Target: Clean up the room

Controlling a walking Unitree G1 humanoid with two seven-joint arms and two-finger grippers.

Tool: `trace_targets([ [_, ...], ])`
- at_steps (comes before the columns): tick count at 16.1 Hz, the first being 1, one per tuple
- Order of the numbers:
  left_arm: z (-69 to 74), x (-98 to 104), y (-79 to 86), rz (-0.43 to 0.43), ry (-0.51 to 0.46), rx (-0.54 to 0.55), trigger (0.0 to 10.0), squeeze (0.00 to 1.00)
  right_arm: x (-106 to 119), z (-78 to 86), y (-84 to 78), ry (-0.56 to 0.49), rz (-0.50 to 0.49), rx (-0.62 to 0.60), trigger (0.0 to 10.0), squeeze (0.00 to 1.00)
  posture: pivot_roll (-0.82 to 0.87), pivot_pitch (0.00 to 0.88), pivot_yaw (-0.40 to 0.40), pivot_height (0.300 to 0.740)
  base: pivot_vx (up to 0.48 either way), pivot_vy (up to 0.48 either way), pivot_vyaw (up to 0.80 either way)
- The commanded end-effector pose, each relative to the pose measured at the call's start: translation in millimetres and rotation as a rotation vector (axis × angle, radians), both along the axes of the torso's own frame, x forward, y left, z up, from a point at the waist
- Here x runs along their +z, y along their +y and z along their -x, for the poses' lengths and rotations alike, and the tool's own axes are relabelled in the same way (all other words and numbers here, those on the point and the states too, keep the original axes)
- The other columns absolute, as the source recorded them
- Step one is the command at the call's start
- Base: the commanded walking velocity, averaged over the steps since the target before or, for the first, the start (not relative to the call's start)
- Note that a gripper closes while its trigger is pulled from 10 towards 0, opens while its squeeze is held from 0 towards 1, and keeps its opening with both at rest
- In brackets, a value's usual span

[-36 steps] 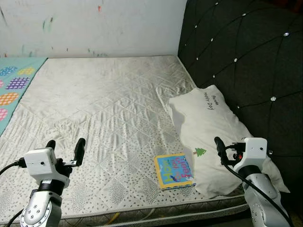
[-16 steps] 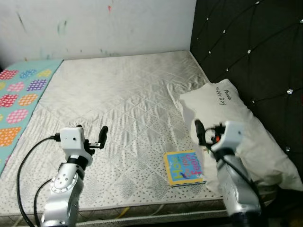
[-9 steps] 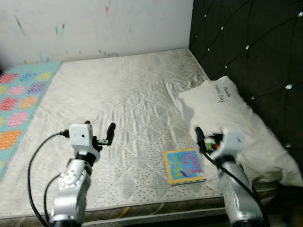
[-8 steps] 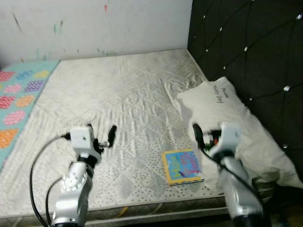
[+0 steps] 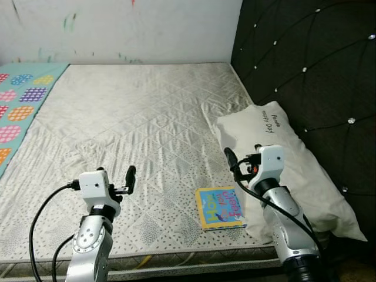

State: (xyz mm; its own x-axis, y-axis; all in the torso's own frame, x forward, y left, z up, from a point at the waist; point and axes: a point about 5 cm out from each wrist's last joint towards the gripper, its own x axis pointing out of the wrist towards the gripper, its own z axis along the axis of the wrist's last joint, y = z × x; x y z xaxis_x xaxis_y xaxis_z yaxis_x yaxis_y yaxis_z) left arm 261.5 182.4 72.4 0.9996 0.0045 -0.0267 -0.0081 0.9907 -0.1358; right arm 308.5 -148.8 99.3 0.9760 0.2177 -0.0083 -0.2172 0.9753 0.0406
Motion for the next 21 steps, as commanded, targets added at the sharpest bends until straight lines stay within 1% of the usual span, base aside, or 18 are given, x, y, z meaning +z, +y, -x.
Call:
trace_targets([
  [1, 0.6, 4, 1.3, -0.007, -0.018, -0.012, 10.0, 0.00, -4, 2.8, 2.3, 0.017, 0.002, 0.001, 10.0, 0.00, 0.01, 0.000, -0.020, 0.740, 0.000, 0.000, 0.00],
  [3, -1.3, 5, -0.2, 0.000, -0.014, -0.025, 10.0, 0.00, -7, 6.0, -0.9, 0.024, 0.001, -0.014, 10.0, 0.00, 0.00, 0.000, -0.013, 0.740, 0.000, 0.000, 0.00],
  [7, -3.0, 5, -4.2, 0.031, -0.006, -0.050, 10.0, 0.00, -5, 5.0, -8.4, 0.023, 0.006, -0.046, 10.0, 0.00, -0.01, 0.000, -0.002, 0.740, 0.000, 0.000, 0.00],
  [8, -2.5, 5, -6.5, 0.044, -0.006, -0.063, 10.0, 0.00, -5, 4.0, -10.5, 0.023, 0.008, -0.054, 10.0, 0.00, 0.00, 0.000, -0.001, 0.740, 0.000, 0.386, 0.00],
  [11, -1.3, 5, -5.9, 0.042, -0.002, -0.066, 10.0, 0.00, -4, 2.8, -10.5, 0.023, -0.002, -0.066, 10.0, 0.00, 0.00, 0.000, 0.001, 0.740, 0.000, 0.394, 0.00],
  [21, -0.8, 6, -3.4, 0.034, 0.007, -0.068, 10.0, 0.00, -4, 3.9, -6.3, 0.017, -0.004, -0.056, 10.0, 0.00, 0.00, 0.000, 0.005, 0.740, 0.000, 0.409, 0.00],
])
